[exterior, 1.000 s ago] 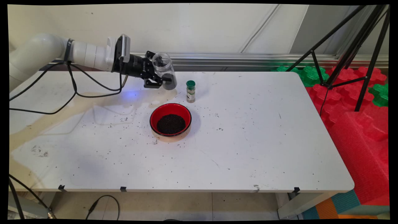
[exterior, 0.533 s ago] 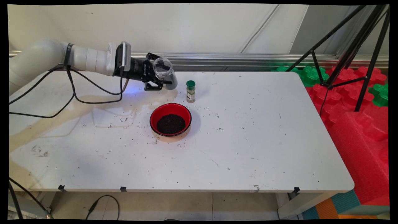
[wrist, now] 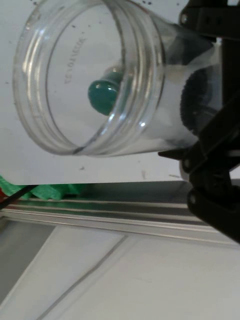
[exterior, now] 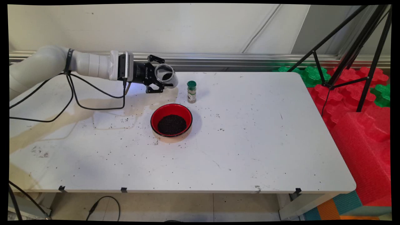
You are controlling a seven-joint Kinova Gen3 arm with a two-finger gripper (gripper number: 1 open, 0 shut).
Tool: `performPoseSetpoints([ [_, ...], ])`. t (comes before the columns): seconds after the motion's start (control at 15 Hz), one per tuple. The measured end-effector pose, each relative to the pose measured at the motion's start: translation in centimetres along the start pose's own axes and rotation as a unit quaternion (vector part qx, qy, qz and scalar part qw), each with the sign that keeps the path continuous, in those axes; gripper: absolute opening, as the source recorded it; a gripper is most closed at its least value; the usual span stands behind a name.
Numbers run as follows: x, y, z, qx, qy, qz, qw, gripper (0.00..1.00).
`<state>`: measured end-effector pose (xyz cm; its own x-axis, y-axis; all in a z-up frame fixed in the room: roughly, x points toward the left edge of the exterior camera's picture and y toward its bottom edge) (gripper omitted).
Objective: Pour the black seasoning powder in the red bowl
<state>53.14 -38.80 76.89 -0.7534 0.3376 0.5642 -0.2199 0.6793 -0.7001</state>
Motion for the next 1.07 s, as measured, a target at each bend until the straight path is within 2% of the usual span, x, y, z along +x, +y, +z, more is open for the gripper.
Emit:
performPoseSetpoints([
  [0.27,0.2,0.8,0.3,0.008,-0.003,0.052,0.9986,0.0],
  [0.53,0.4,1.4,0.5,0.014,-0.004,0.107,0.9941,0.0],
  [0.93,0.9,2.2,0.9,0.025,-0.007,0.192,0.9811,0.0],
  [1.07,1.0,2.4,1.0,0.029,-0.009,0.222,0.9747,0.0],
])
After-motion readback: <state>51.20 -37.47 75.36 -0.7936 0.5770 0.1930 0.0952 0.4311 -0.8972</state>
